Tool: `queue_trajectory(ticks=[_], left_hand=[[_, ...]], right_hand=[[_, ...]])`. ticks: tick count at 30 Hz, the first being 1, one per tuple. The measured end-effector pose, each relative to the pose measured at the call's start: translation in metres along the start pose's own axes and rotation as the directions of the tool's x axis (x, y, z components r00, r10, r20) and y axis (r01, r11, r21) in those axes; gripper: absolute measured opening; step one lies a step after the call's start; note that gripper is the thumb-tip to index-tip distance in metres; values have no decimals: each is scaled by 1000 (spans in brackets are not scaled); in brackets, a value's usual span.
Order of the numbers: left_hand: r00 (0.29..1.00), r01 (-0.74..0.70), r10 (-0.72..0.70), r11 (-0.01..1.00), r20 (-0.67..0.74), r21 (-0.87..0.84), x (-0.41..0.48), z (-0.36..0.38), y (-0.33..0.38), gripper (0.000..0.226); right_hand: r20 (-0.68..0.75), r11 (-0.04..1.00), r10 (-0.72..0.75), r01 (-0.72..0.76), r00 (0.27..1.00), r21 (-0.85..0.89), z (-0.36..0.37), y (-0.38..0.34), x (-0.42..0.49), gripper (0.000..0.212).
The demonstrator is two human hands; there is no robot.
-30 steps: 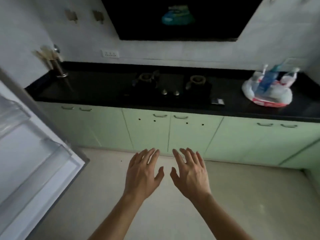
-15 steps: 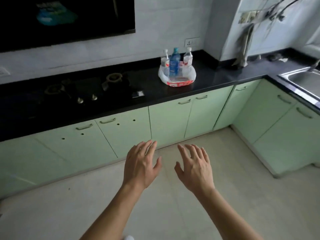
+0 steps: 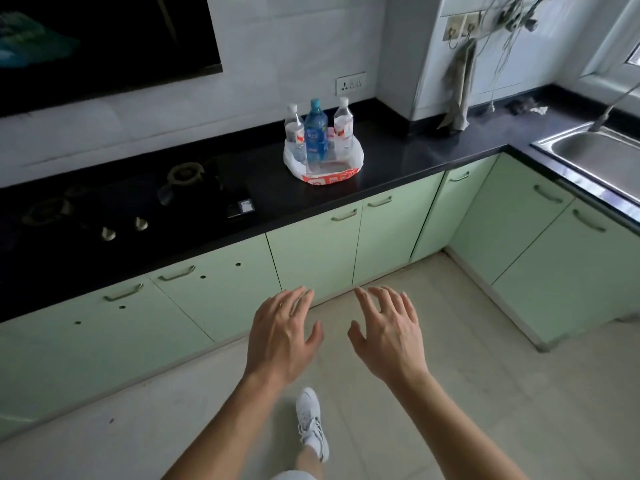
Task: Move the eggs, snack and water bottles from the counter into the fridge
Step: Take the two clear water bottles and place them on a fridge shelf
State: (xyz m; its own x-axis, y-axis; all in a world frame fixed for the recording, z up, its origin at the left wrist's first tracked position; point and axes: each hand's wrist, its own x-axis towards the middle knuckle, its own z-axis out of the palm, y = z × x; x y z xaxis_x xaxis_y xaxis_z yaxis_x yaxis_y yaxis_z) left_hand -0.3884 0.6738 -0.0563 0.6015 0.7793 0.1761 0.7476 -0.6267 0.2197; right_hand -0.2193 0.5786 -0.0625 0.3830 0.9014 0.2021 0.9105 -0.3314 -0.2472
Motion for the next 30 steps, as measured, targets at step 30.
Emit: queue_trajectory(ticks=[30], left_hand=[[1000, 5, -4, 998, 9, -59, 415, 80, -77, 58]], right_hand=[[-21, 997, 65, -64, 998, 38, 75, 75, 411, 53]])
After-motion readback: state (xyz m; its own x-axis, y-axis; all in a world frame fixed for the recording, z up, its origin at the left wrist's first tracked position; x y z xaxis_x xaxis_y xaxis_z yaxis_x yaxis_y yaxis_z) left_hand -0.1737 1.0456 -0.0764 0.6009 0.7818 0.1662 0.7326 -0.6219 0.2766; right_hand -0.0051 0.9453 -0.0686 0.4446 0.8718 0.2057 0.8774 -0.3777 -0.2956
